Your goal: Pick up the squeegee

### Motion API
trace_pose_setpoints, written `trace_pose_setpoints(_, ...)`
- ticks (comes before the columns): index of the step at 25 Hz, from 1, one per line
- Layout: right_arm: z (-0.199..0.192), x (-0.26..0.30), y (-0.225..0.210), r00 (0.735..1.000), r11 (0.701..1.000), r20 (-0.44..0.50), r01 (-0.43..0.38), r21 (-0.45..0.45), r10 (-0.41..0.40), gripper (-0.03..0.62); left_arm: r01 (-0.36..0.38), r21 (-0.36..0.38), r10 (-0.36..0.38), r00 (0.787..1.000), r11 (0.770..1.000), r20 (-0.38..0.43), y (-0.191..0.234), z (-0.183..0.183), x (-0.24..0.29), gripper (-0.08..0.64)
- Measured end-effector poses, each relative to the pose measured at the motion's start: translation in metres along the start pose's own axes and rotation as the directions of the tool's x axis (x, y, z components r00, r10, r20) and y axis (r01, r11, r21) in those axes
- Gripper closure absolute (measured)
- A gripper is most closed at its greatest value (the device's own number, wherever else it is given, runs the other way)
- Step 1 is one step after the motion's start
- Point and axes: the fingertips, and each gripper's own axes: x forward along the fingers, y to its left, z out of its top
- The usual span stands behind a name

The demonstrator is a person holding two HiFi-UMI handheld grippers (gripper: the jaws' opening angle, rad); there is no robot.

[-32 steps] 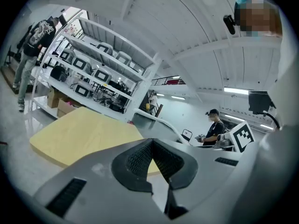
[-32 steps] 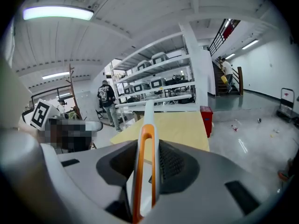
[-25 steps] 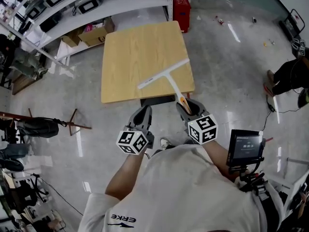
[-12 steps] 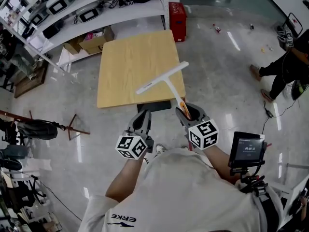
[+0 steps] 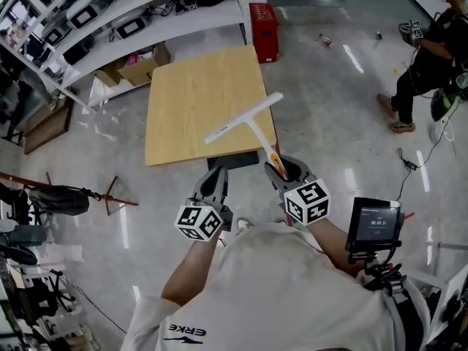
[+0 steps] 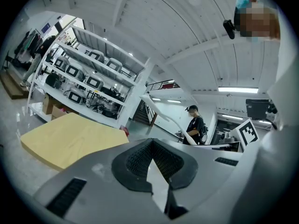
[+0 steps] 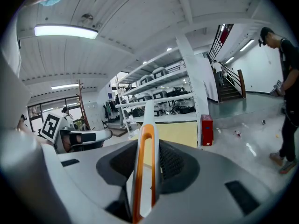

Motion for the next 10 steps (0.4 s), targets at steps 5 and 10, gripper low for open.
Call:
trace_pose_setpoints(5, 0.0103, -0.0008, -0.0033, 1.0, 1.0, -0.002, -0.001, 0.005, 0.001, 0.465, -0.004, -0.002, 0.004, 1.0, 1.0, 0.0, -0.0047, 0.0107, 0.0041, 0.555)
trace_pose_setpoints(10, 0.0092, 0.0021, -0.0108, 1.0, 1.0, 0.0, -0.001, 0.007, 0.001, 0.465, -0.008, 0.002, 0.008, 1.0, 1.0, -0.002, -0.0043, 0.0088, 0.0115, 0.557)
